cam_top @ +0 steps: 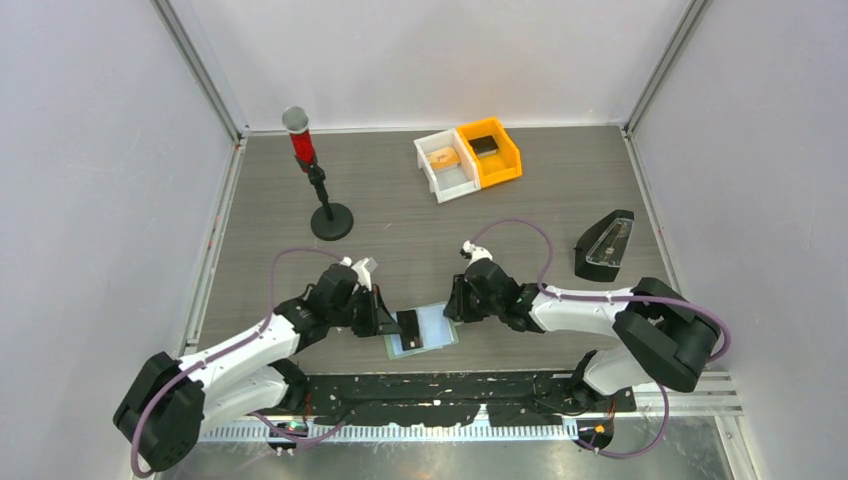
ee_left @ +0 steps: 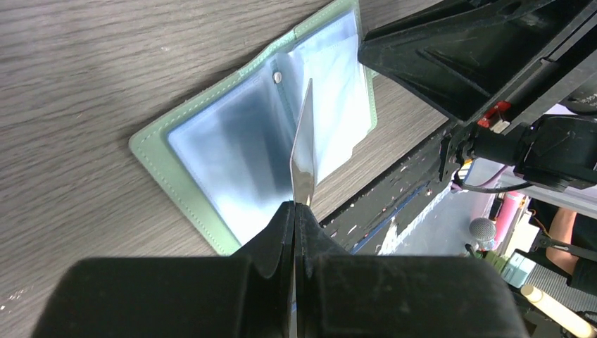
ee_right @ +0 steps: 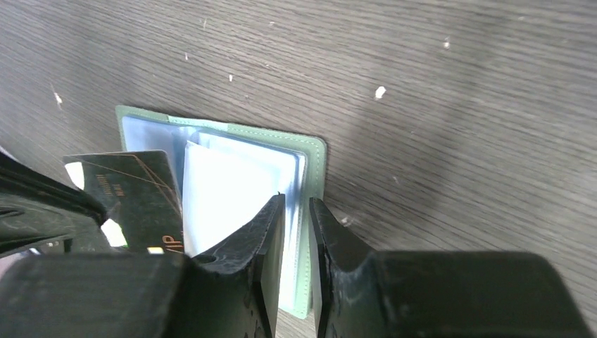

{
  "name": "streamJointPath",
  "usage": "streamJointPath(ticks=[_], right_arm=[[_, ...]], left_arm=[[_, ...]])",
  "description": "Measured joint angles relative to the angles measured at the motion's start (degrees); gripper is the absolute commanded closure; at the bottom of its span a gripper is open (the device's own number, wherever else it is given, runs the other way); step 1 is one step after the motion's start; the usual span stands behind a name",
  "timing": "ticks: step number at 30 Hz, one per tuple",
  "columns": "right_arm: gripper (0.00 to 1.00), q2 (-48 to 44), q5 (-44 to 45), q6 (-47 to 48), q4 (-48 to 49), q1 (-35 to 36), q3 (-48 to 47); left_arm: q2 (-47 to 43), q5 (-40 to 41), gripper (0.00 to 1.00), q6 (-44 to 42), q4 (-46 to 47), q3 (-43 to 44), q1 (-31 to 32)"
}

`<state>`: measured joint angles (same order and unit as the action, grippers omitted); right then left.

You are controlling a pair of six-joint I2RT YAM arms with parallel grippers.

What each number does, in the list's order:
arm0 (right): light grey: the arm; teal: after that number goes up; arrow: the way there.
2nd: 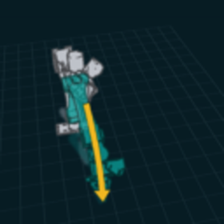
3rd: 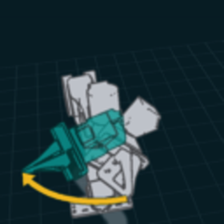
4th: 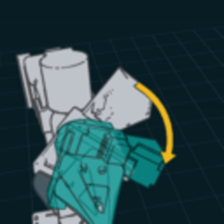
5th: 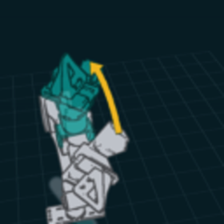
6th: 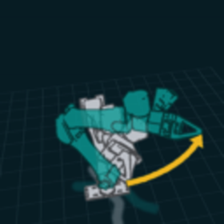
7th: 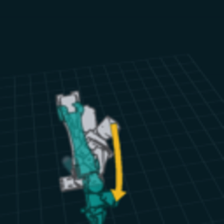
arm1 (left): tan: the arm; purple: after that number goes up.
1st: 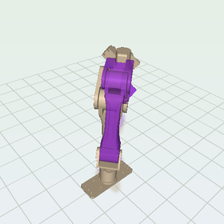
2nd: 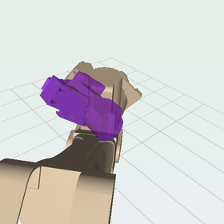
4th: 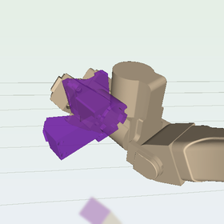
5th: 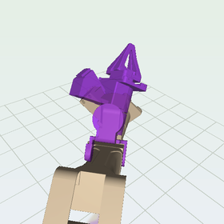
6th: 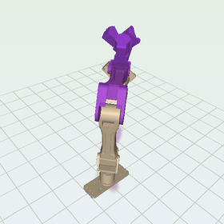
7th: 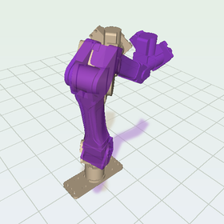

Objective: Take the credit cards out of the card holder
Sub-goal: Remove the credit card from the card holder, then place the credit card in the storage box.

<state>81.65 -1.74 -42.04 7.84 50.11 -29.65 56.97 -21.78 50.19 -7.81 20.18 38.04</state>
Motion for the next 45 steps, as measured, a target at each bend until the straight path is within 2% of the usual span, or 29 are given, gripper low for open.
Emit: streamJointPath(ticks=[6, 10, 16, 20, 24, 28, 35, 45], right_arm=[[0.67, -3.85, -0.28, 6.51, -6.95, -0.90, -1.14], [0.59, -8.00, -4.50, 13.05, -9.77, -2.01, -3.54], [0.48, -12.31, -18.10, 21.75, -8.35, -3.80, -7.37], [0.44, -12.28, -28.46, 25.79, -7.87, -6.08, -8.81], [0.43, -11.13, -36.37, 28.39, -8.63, -7.58, -10.56], [0.43, -9.05, -41.40, 30.82, -10.40, -7.72, -12.52], [0.38, -8.66, -44.74, 34.71, -14.51, -7.87, -12.92], [0.42, -6.16, -47.74, 35.21, -15.63, -7.93, -14.19]], left_arm=[[-6.86, 1.49, 1.00, -1.03, -5.01, 0.00, -0.20], [-11.93, 0.81, 1.00, -1.55, -6.58, 0.04, -0.20], [-17.00, -4.39, 1.00, -2.08, -5.14, 0.02, -0.20], [-18.23, -8.15, 1.00, -0.79, 0.52, -1.73, -0.20], [-18.29, -11.78, 1.00, 1.99, 7.43, -6.01, -0.20], [-18.21, -13.94, 1.00, 3.43, 10.29, -7.17, -0.20], [-20.24, -14.95, 1.00, 3.69, 12.28, -7.17, -0.20], [-20.98, -16.48, 1.00, 3.65, 13.44, -7.17, -0.20]])
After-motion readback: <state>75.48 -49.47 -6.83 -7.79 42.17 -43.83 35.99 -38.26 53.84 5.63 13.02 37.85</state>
